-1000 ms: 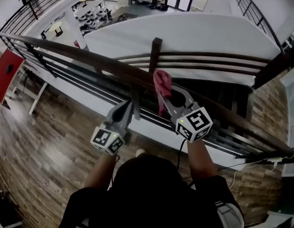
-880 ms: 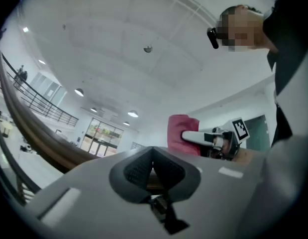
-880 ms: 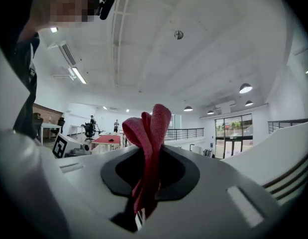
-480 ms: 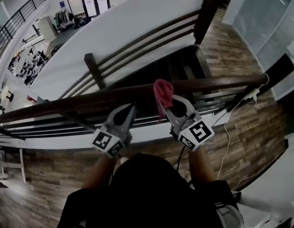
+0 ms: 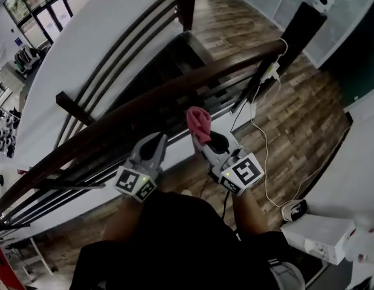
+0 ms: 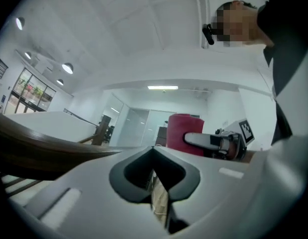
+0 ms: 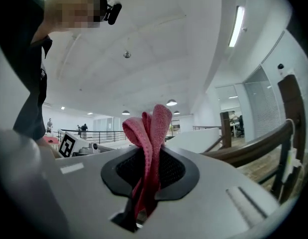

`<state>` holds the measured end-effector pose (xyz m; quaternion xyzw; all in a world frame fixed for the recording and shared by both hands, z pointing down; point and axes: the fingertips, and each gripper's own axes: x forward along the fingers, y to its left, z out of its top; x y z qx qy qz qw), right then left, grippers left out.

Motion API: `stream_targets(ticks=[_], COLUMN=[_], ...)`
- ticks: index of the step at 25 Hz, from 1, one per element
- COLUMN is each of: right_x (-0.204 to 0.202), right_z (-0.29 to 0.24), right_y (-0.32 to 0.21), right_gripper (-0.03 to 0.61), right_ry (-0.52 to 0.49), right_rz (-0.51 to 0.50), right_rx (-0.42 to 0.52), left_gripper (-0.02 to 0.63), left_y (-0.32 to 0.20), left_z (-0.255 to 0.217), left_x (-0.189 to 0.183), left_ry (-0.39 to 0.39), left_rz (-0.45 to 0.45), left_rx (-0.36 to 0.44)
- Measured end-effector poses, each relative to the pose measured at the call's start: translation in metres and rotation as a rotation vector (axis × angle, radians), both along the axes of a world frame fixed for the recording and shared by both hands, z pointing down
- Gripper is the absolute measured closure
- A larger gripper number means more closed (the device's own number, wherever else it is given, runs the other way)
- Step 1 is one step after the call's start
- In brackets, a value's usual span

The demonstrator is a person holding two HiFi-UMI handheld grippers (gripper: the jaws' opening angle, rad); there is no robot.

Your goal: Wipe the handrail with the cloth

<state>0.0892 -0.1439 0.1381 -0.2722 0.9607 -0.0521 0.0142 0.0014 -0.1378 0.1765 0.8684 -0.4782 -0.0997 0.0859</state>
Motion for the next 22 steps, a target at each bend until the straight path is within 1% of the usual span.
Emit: stream_targets(ticks=[2, 5, 8, 10, 11, 14, 16, 19, 22], right_x=[0.031, 0.067, 0.096, 0.108, 0.114, 0.138, 0.158, 0.182, 0.198], right_z=[0.007, 0.018, 0.024, 0.022, 0.022, 0.021, 0.020, 0.025, 0.031], right_y=[-0.008, -0.023, -0.037, -0.047, -0.052, -0.065, -0.072, -0.078, -0.078], right_gripper=[0.526, 0.526, 0.526, 0.526, 0.526, 0.526, 0.526, 0.526, 0.526], right_ry=[-0.003, -0.031, -0.050, -0.047, -0.038, 0.001, 0.007, -0.009, -0.014], right_rz=[0.076, 0.178, 0.275, 0.330, 0.357, 0.462, 0.548, 0.650, 0.715], right_rx=[-0.025, -0.073, -0.101, -0.100, -0.096, -0.077, -0.069, -0.086, -0.110], left_gripper=[0.614, 0.614, 0.614, 0.614, 0.614, 0.614, 0.614, 0.614, 0.614], left_y=[-0.009, -0.022, -0.043, -0.059, -0.066, -0.083, -0.091, -0.099, -0.103], left_z=[0.002, 0.006, 0.010, 0.006, 0.006, 0.009, 0.006, 0.005, 0.011], left_x=[0.031, 0.068, 0.096, 0.110, 0.116, 0.139, 0.155, 0.168, 0.179], left_ry=[-0.023, -0.051, -0.044, -0.016, -0.015, -0.052, -0.049, -0.027, -0.019], left_rz=[0.069, 0.178, 0.263, 0.307, 0.322, 0.371, 0.432, 0.521, 0.574], left_rx=[0.015, 0.028, 0.018, 0.033, 0.031, 0.018, 0.028, 0.029, 0.014])
